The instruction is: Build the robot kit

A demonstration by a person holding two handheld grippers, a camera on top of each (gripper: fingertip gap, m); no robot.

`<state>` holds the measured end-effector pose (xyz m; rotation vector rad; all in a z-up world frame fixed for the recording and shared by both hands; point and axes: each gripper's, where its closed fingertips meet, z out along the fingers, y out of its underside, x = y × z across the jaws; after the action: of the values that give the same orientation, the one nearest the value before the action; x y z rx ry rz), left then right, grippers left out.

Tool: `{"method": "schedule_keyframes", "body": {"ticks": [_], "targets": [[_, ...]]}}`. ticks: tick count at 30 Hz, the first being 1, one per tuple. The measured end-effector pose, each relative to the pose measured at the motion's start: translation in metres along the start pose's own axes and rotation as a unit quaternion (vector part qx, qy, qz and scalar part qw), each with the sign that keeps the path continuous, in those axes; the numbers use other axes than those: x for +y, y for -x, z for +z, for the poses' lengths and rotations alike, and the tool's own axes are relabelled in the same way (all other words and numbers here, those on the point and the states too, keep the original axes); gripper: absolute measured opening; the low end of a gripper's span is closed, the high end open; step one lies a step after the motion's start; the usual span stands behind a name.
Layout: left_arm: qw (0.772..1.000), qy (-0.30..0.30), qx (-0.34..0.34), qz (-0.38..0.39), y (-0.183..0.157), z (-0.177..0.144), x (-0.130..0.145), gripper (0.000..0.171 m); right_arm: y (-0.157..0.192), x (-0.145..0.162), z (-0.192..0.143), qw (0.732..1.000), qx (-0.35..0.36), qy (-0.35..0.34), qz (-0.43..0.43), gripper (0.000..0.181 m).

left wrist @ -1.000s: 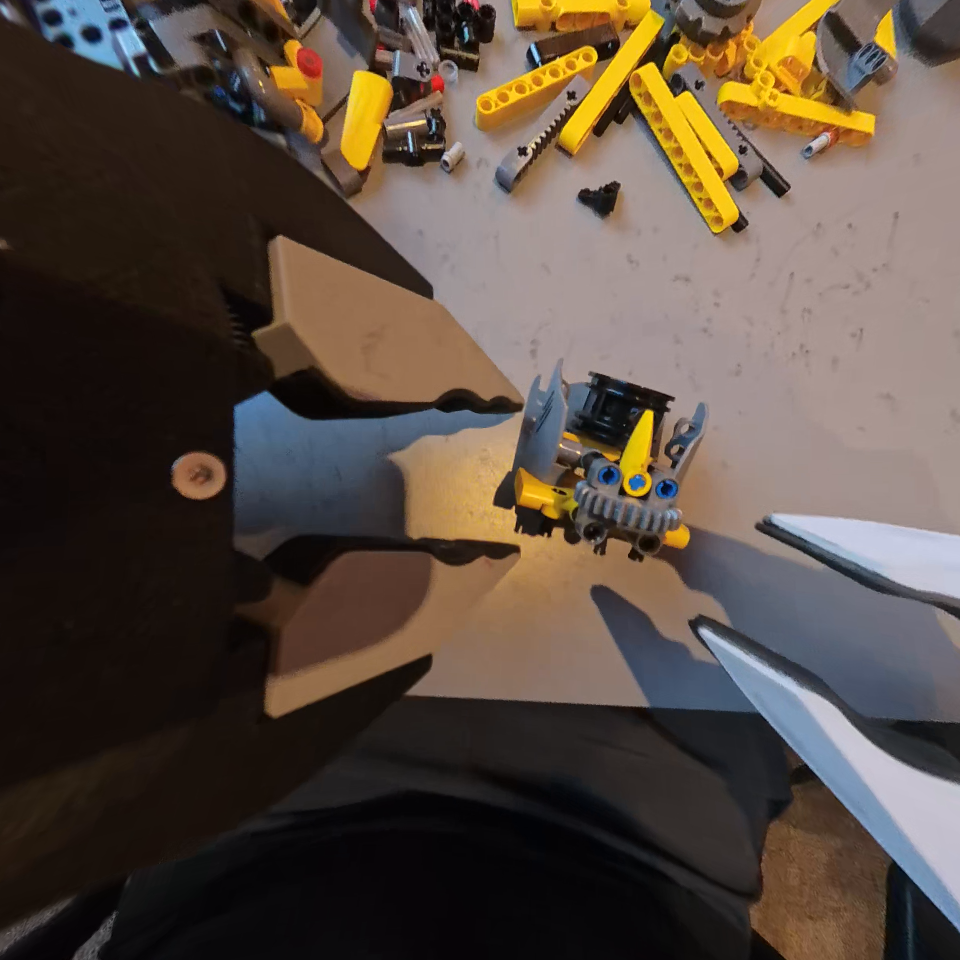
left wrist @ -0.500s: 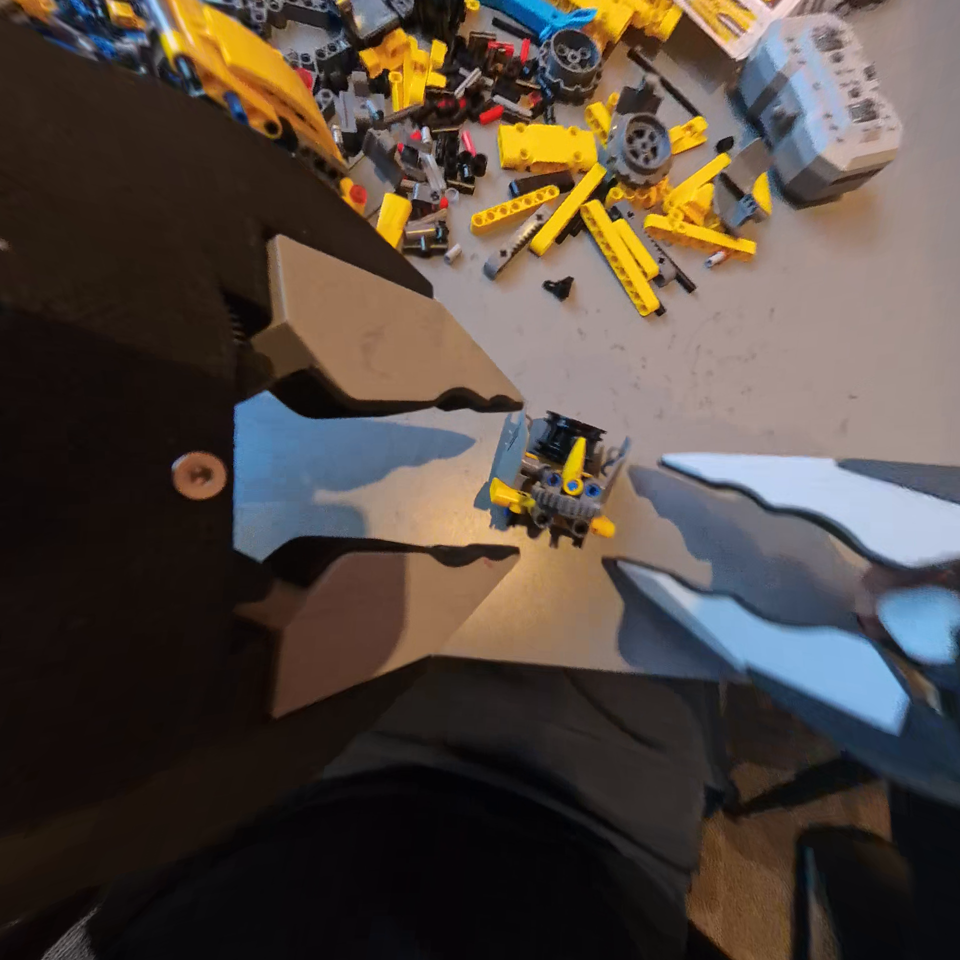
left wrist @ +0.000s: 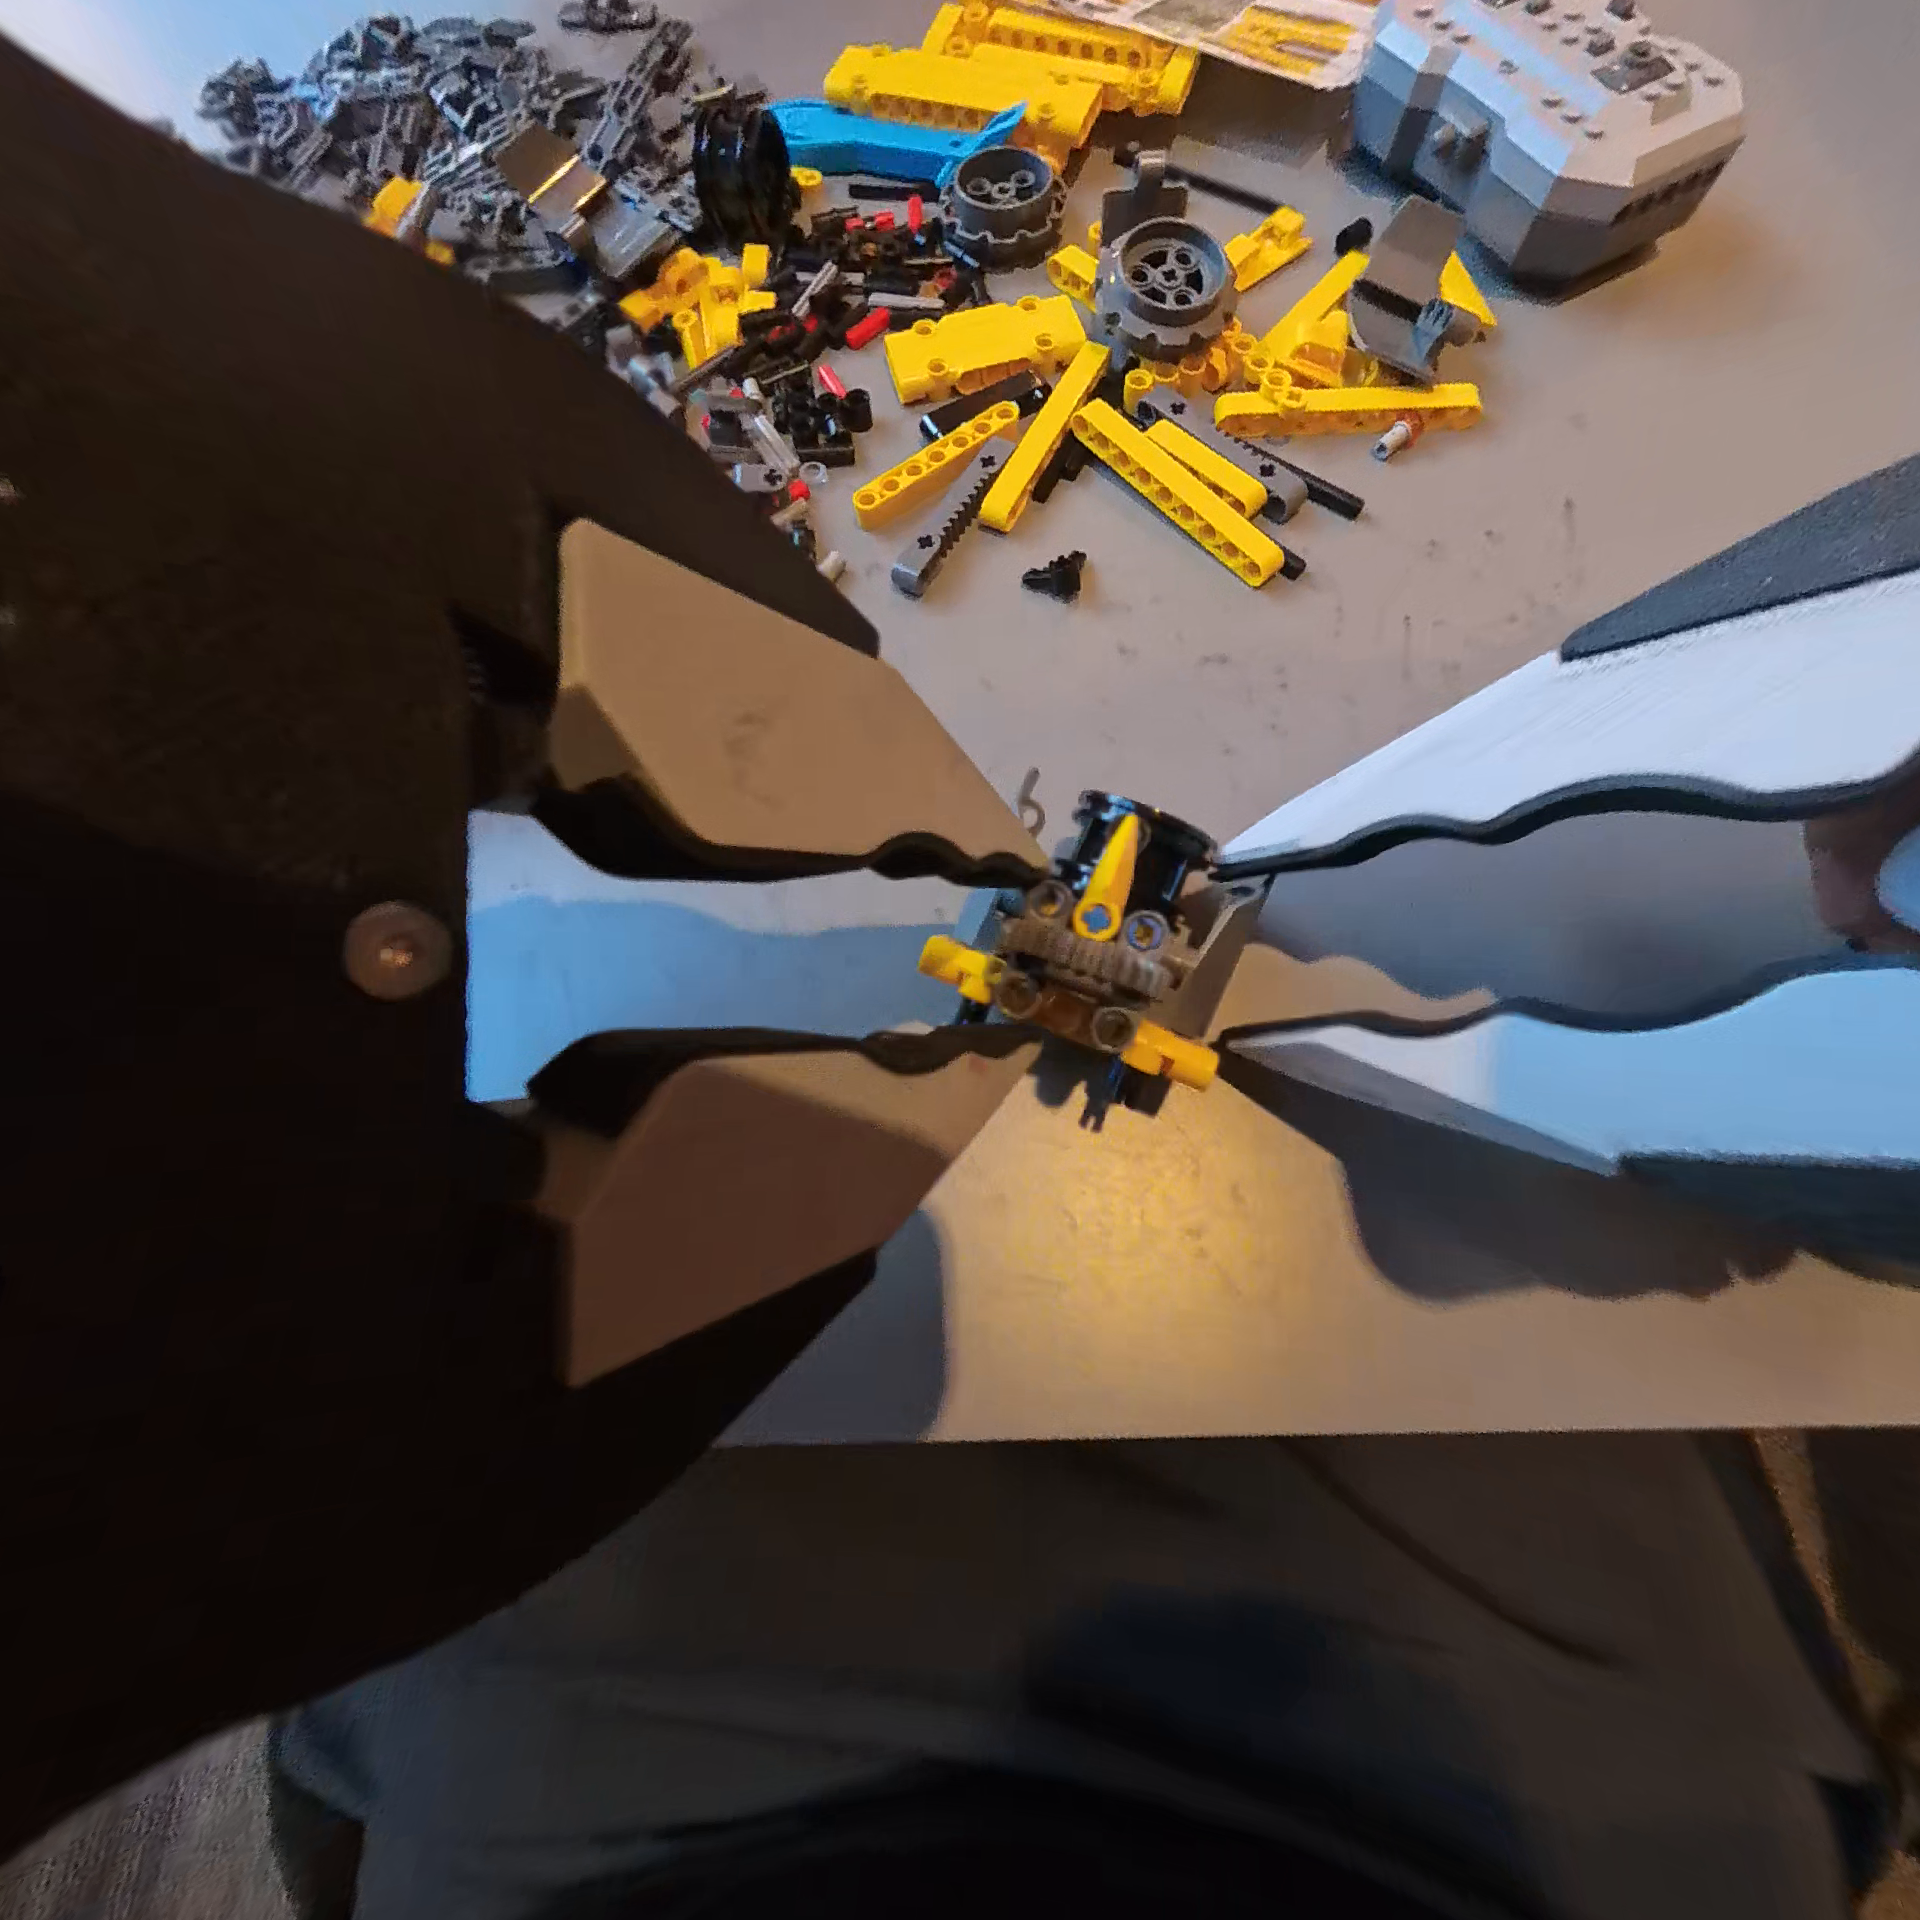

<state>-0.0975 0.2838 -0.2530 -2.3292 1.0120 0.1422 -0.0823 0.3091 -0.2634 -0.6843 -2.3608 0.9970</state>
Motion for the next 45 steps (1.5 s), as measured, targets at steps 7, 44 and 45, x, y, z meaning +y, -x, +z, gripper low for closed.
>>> {"method": "schedule_keyframes", "body": {"ticks": [7,44,45], "targets": [[0.998,-0.041,-0.026,0.029,0.006,-0.001,0.001,0.052,0.006,-0.002,0.0,0.999,-0.024,0.001,0.041,0.01],[0.974,-0.143,-0.17,0.046,0.025,0.011,-0.002,0.053,0.004,-0.041,-0.024,0.94,-0.099,-0.139,0.295,0.046],[0.974,-0.15,-0.162,0.053,0.024,0.011,-0.003,0.053,0.003,-0.041,-0.024,0.955,-0.073,-0.125,0.258,0.064]]}}
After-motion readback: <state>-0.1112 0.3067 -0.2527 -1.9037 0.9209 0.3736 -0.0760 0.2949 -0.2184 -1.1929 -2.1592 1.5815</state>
